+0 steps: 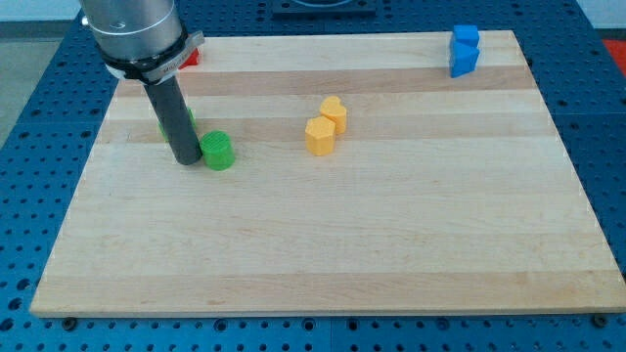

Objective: Slide the green circle right a bit

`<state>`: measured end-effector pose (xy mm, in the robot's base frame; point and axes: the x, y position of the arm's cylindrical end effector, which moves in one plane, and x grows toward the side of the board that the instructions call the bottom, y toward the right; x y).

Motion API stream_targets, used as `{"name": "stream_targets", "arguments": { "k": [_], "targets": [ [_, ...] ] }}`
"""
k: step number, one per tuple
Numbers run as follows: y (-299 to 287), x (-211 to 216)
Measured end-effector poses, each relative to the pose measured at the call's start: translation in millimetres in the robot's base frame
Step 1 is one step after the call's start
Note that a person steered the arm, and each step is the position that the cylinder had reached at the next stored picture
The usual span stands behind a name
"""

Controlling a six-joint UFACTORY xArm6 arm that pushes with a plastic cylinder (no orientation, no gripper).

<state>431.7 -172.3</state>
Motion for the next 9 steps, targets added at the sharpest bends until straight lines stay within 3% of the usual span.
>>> {"name": "stream_targets", "arguments": {
  "k": [3, 5, 9],
  "targets": [
    [0, 7],
    [-14, -15],
    [18, -22]
  ]
}}
